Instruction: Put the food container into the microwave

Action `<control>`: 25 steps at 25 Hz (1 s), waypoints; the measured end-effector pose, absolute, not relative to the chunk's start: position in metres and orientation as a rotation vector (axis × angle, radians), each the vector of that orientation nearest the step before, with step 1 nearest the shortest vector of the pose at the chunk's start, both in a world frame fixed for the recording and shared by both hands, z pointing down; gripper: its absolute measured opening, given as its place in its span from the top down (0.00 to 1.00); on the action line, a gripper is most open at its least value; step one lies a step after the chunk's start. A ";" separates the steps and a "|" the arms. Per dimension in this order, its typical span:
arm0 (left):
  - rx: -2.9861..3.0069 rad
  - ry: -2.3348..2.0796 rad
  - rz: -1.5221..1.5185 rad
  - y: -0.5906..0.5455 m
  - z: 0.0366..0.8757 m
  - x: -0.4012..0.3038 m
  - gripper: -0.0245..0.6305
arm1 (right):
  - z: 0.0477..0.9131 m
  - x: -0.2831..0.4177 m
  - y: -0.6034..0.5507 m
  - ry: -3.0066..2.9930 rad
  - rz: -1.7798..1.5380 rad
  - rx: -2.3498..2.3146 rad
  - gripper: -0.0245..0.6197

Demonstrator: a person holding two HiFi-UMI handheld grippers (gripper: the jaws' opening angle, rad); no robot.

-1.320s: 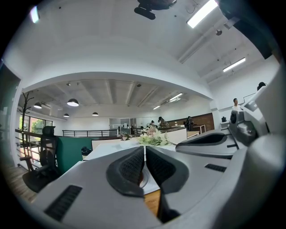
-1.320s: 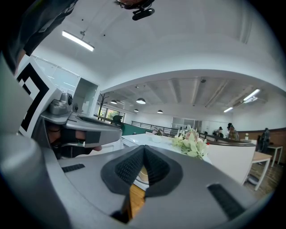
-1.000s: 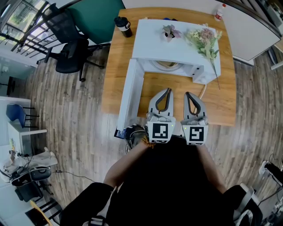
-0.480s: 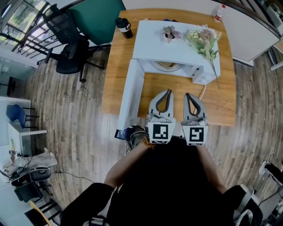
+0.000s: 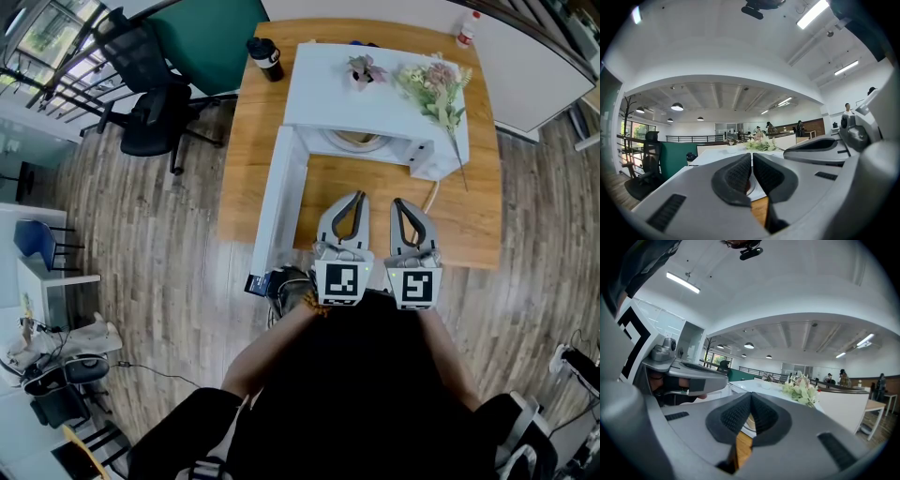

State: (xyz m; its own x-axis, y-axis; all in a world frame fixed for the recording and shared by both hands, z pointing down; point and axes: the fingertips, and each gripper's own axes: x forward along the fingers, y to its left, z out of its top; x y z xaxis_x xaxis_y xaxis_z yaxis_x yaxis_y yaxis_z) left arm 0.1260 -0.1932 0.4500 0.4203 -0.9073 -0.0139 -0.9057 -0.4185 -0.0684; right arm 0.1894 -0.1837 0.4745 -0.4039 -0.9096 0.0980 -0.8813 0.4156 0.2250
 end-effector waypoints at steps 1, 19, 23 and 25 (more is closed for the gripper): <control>-2.591 1.655 -0.035 -0.194 0.450 0.126 0.91 | 0.474 0.189 -0.184 -2.470 -0.196 1.590 0.95; -2.594 1.678 -0.040 -0.200 0.451 0.122 0.91 | 0.477 0.177 -0.186 -2.475 -0.197 1.528 0.96; -2.596 1.683 -0.043 -0.199 0.454 0.121 0.91 | 0.480 0.178 -0.185 -2.474 -0.187 1.530 0.96; -2.598 1.696 -0.038 -0.199 0.455 0.120 0.91 | 0.481 0.179 -0.185 -2.473 -0.187 1.532 0.96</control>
